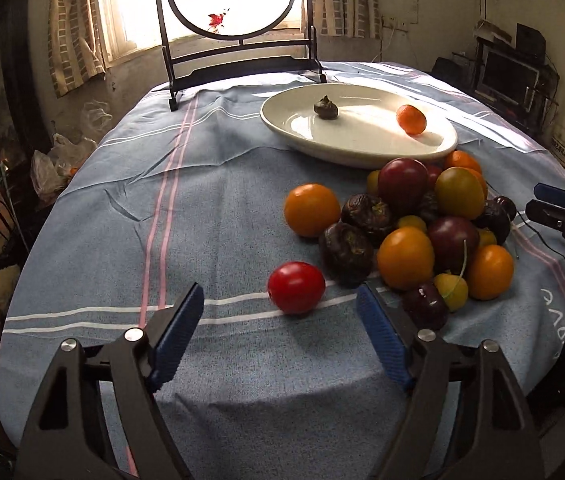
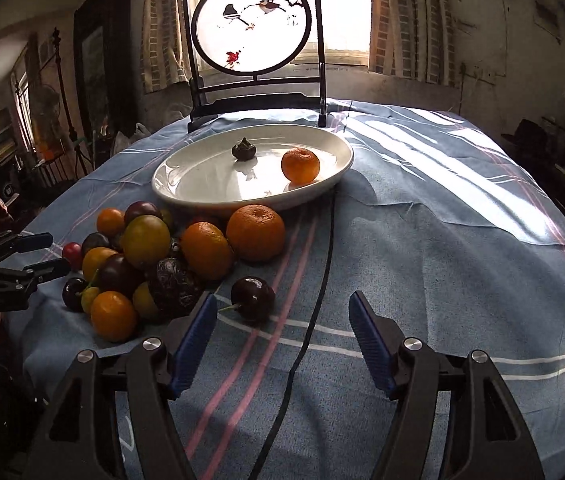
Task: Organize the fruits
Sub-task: 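Grasp the red cherry tomato with the left tool while the right tool grasps a dark plum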
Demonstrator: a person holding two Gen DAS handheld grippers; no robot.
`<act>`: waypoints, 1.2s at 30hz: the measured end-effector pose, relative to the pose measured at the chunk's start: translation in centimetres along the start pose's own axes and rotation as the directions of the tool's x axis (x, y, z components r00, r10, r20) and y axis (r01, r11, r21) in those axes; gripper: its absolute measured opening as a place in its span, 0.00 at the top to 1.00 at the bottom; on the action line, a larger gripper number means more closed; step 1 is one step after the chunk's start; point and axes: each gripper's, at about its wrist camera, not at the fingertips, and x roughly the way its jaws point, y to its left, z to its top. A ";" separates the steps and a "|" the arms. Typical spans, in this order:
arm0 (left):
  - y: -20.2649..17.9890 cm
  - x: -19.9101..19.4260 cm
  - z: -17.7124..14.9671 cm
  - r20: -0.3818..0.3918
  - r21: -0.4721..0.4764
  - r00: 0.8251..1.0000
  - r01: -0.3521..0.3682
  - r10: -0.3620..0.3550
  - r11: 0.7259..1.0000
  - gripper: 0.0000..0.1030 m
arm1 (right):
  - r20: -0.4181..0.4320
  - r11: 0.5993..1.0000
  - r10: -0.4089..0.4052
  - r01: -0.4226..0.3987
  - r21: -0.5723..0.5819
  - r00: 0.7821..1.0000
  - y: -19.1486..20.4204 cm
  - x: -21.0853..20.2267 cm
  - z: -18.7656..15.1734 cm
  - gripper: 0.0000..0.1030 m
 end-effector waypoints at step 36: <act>0.2 -0.6 -1.0 0.010 -0.026 0.993 0.117 -0.117 0.993 0.54 | -0.170 0.994 0.102 -0.097 0.040 0.980 1.2 4.3 1.5 0.60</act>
